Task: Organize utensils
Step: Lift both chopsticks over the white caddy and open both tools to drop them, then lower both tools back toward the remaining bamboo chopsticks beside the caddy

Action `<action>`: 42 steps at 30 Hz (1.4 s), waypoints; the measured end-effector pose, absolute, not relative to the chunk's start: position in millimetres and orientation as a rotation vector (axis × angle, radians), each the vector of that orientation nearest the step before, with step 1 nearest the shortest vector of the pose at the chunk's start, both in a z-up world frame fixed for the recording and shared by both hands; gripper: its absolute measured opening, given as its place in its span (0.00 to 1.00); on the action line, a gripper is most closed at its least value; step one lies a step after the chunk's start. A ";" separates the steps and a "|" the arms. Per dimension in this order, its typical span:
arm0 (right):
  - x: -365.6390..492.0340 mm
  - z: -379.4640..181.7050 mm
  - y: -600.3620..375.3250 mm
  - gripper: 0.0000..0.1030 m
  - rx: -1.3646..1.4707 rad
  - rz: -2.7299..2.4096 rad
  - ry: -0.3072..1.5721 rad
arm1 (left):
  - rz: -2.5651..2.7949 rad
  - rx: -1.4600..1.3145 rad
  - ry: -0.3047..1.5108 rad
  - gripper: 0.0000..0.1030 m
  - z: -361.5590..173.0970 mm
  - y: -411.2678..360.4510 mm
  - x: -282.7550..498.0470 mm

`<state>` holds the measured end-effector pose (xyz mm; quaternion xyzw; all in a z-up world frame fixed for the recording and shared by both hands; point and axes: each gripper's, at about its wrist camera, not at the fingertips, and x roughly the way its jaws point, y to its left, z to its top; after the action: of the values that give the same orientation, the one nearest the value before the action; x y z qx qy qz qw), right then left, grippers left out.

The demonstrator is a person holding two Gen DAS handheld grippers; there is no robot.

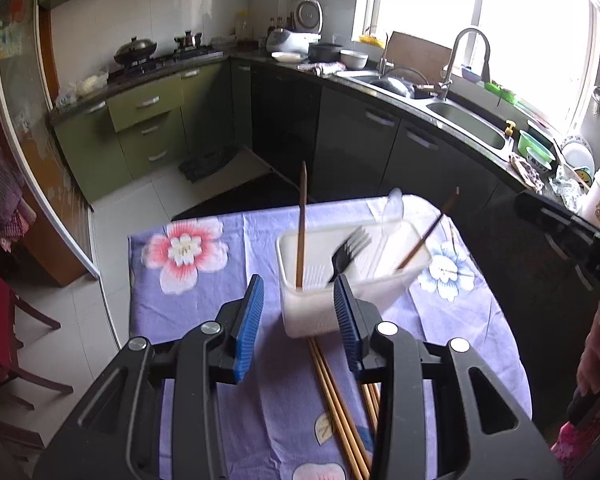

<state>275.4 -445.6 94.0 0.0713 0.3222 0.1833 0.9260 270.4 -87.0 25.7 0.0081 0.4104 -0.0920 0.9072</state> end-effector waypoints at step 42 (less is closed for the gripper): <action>276.9 -79.6 -459.0 0.33 0.115 0.328 1.040 | -0.080 0.066 1.245 0.28 -157.3 -116.4 280.6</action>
<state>276.9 -459.0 -79.6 0.0547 0.4944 0.1560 0.8533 280.6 -116.4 -157.3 0.0308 0.5827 -0.0374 0.8112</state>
